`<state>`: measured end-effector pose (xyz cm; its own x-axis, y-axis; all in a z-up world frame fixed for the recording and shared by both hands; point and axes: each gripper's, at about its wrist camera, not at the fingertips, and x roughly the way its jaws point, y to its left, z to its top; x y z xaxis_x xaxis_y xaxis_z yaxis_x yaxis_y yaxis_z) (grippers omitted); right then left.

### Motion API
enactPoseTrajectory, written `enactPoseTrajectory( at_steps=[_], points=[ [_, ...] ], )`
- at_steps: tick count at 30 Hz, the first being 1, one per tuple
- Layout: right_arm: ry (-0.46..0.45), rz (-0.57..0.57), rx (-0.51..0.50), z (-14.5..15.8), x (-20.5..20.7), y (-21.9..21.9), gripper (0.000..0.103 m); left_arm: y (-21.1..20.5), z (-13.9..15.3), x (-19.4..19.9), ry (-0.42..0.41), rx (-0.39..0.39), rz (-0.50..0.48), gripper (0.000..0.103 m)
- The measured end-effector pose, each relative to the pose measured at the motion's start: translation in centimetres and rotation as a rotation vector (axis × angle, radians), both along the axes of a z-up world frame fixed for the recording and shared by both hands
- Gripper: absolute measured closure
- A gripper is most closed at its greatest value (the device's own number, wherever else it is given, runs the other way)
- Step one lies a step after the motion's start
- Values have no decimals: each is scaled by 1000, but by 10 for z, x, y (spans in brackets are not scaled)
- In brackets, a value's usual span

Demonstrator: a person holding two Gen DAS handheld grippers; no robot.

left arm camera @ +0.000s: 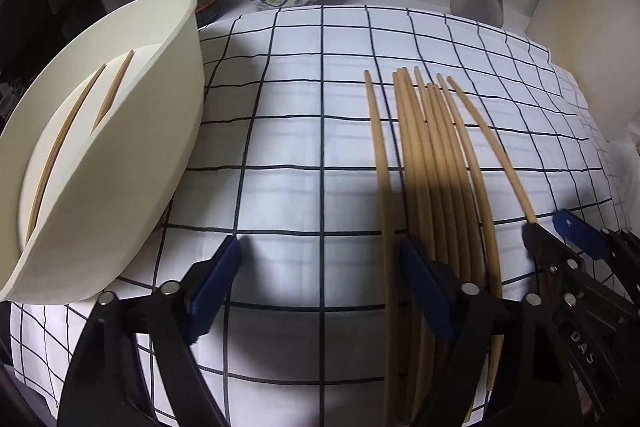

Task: Organize utensils
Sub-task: 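Close the right gripper on a chopstick while the left gripper grasps another, then lift both held chopsticks and carry them toward the white bowl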

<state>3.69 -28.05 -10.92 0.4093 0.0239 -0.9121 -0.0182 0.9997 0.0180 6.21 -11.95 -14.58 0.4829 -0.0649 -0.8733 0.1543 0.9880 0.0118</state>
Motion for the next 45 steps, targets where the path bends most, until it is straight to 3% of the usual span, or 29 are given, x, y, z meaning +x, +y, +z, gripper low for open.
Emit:
enactPoseTrajectory(
  at_steps=[6,9,10,11,19,26,36,45],
  points=[
    [-4,1,-2,-2,9,5,68,-13,6,-3,-8,-5,-68,63],
    [-3,14,2,-1,10,9,85,-18,6,-3,-5,-8,-90,81],
    [-3,17,-3,-1,10,10,96,-19,7,-4,-4,-7,-95,91],
    [-1,20,-13,-1,10,11,96,-21,7,-5,-1,-7,-101,96],
    [27,-22,57,2,7,3,97,-14,10,-4,34,-20,-97,96],
    [32,-60,95,17,-4,0,97,-1,31,-9,19,-39,-89,96],
    [-35,-76,131,71,-7,9,97,22,86,-17,-47,-83,-96,96],
    [-115,-17,152,119,6,53,97,75,136,-17,-136,-120,-47,96]
  ],
)
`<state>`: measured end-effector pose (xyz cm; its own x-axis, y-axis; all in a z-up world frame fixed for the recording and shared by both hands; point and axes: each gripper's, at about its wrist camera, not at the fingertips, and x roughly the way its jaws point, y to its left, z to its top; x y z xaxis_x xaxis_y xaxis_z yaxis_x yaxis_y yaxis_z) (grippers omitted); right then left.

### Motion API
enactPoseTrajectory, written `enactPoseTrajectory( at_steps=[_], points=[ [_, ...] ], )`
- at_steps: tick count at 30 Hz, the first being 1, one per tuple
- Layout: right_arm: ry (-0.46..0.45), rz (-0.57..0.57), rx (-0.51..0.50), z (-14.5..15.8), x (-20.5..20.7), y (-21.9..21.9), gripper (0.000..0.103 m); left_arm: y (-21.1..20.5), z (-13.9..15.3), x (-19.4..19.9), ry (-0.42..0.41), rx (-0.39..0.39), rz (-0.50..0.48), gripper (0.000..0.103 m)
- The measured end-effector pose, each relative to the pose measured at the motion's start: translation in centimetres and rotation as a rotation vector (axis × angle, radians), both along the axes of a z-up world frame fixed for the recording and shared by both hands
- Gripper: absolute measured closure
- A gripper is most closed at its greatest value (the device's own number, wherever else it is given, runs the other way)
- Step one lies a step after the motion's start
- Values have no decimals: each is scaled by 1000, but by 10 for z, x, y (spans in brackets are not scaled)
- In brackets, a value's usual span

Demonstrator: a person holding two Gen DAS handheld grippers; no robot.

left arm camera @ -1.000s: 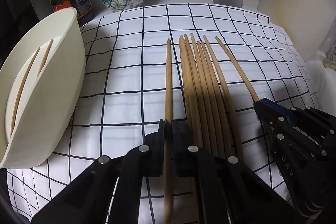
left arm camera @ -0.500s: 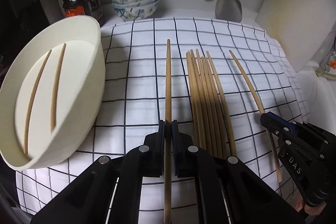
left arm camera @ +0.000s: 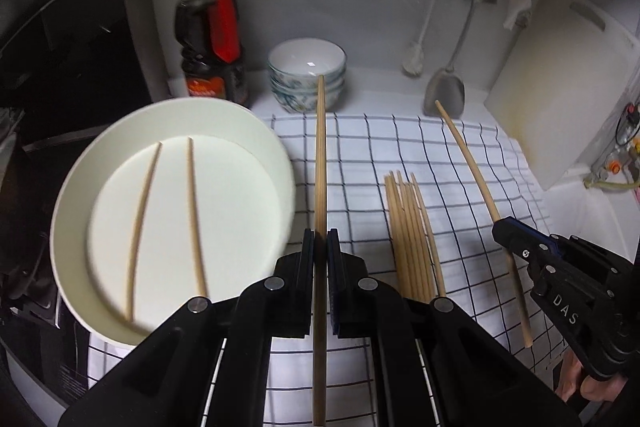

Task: Organize utensils
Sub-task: 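Lift both held chopsticks and carry them toward the white bowl, then lower both held chopsticks into the white bowl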

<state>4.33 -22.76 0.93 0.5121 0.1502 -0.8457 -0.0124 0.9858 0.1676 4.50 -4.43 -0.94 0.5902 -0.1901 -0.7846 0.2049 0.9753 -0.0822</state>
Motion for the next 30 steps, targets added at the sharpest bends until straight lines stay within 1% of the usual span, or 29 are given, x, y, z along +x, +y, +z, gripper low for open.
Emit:
enactPoseTrajectory(
  at_steps=[3,7,12,17,22,25,30],
  points=[
    [-16,32,18,8,8,21,97,23,10,2,-17,-3,28,96],
    [-29,73,40,11,18,51,97,56,15,5,-25,2,73,96],
    [-23,134,72,8,36,97,97,104,8,16,-10,6,145,96],
    [-8,189,82,0,55,142,97,140,-3,30,9,6,186,96],
    [23,227,104,-12,74,178,97,163,-18,45,37,2,202,96],
    [50,228,116,-21,88,194,97,172,-28,54,54,2,201,96],
    [106,230,105,-37,103,212,97,179,-44,66,87,0,192,96]
  ],
)
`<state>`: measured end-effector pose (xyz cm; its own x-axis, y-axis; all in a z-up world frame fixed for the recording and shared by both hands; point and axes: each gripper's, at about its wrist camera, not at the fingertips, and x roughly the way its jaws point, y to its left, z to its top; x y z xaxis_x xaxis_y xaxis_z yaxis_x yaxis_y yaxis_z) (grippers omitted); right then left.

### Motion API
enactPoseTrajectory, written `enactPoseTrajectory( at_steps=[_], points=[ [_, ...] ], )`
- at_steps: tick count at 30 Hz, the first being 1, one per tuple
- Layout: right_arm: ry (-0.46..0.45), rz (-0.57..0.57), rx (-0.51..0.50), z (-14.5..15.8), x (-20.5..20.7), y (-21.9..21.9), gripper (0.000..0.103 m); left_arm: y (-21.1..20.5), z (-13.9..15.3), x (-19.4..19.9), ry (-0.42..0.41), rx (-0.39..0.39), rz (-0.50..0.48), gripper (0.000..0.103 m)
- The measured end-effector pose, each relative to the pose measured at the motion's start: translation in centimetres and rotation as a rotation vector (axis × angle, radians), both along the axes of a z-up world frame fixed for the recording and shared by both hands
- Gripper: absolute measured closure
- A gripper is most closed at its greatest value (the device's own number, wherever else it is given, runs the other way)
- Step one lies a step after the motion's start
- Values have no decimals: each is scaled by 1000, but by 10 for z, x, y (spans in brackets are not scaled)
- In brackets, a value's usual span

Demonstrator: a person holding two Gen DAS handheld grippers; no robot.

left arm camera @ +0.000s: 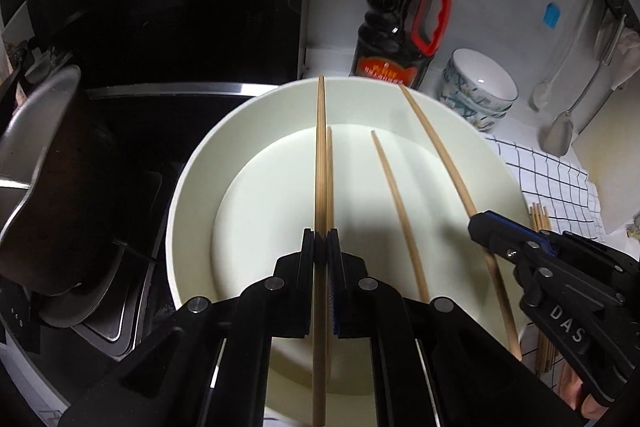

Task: Organize utensils
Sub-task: 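Lower both held chopsticks into the white bowl, then open the left gripper while the right gripper opens, releasing chopsticks into the bowl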

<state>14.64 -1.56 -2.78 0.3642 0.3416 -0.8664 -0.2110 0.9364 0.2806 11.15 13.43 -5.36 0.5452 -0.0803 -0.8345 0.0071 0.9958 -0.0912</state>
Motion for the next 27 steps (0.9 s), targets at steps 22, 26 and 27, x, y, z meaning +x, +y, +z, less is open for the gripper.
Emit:
enactPoseTrajectory(
  at_steps=[22,26,27],
  points=[
    [115,-28,-49,-47,11,9,97,8,-38,20,78,5,-31,95],
    [111,-30,-56,-46,10,8,96,10,-37,20,82,7,-16,85],
    [106,-33,-57,-45,10,7,96,11,-35,19,78,10,-11,80]
  ],
)
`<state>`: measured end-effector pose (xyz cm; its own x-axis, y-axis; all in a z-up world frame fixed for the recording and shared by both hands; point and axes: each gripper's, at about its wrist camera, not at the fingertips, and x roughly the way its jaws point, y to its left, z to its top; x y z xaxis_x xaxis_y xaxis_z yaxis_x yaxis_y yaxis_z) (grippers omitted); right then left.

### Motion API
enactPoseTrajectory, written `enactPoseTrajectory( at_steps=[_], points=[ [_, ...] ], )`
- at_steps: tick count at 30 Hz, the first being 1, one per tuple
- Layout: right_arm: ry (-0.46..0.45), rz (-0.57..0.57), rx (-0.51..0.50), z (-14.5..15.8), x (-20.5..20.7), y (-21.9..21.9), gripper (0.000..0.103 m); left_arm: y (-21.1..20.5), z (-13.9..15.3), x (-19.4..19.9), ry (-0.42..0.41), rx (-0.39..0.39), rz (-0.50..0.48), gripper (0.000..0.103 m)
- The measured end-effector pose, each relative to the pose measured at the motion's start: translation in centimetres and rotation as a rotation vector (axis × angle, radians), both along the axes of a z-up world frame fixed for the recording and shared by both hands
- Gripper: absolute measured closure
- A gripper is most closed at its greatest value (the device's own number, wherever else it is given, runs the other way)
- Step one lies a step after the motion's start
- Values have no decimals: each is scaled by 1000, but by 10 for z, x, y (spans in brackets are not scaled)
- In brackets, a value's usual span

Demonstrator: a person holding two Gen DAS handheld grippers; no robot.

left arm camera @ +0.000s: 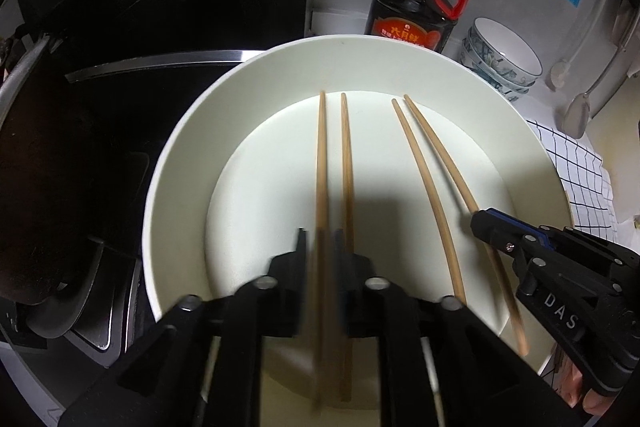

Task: Organize utensils
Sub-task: 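Open the left gripper while the right gripper opens, releasing chopsticks into the bowl, then withdraw both open grippers from the bowl back toward the chopstick row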

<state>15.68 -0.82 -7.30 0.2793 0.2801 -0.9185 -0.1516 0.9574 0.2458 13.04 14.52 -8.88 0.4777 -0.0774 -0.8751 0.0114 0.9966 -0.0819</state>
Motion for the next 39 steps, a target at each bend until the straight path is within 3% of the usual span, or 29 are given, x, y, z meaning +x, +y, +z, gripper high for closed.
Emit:
enactPoseTrajectory(
  at_steps=[2,4,12,25,29,39],
  points=[
    [-7,-5,0,3,-1,-3,96,2,4,-3,-15,12,14,56],
    [-14,-13,-1,7,-2,-6,96,5,9,-6,-32,16,28,49],
    [-39,-19,18,24,-12,-13,90,14,21,-15,-51,21,62,38],
    [-59,-25,28,41,-32,-24,71,5,46,-35,-97,45,74,16],
    [-69,-24,27,48,-39,-29,64,3,51,-43,-102,45,88,13],
    [-82,-30,21,61,-61,-50,58,-11,57,-61,-98,34,108,9]
  ],
)
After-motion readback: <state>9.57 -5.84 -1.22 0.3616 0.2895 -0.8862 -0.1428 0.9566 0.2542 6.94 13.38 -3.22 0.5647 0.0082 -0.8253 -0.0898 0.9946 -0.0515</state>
